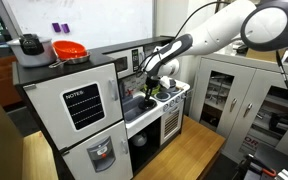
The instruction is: Take off the lid from the pot and put it in the sink
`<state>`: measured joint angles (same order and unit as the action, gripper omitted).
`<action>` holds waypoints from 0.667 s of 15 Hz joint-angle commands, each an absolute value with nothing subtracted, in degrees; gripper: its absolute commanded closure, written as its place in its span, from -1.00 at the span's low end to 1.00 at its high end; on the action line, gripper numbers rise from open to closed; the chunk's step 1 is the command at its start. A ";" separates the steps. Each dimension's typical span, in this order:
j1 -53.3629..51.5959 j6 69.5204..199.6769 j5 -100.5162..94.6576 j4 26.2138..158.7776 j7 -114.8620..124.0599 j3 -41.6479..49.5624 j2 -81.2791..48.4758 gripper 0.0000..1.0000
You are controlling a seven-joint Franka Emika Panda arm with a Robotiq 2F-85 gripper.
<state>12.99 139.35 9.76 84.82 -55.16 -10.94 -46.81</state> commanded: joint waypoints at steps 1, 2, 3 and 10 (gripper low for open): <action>11.50 138.00 8.95 77.20 -54.97 -11.00 -51.89 0.83; 11.23 138.11 8.97 75.90 -54.74 -10.99 -52.84 0.83; 11.15 138.33 9.11 74.71 -54.56 -11.07 -53.73 0.83; 14.07 136.96 10.19 73.85 -57.13 -12.08 -53.25 -0.58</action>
<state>11.89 138.31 9.76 75.53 -55.30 -11.12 -53.63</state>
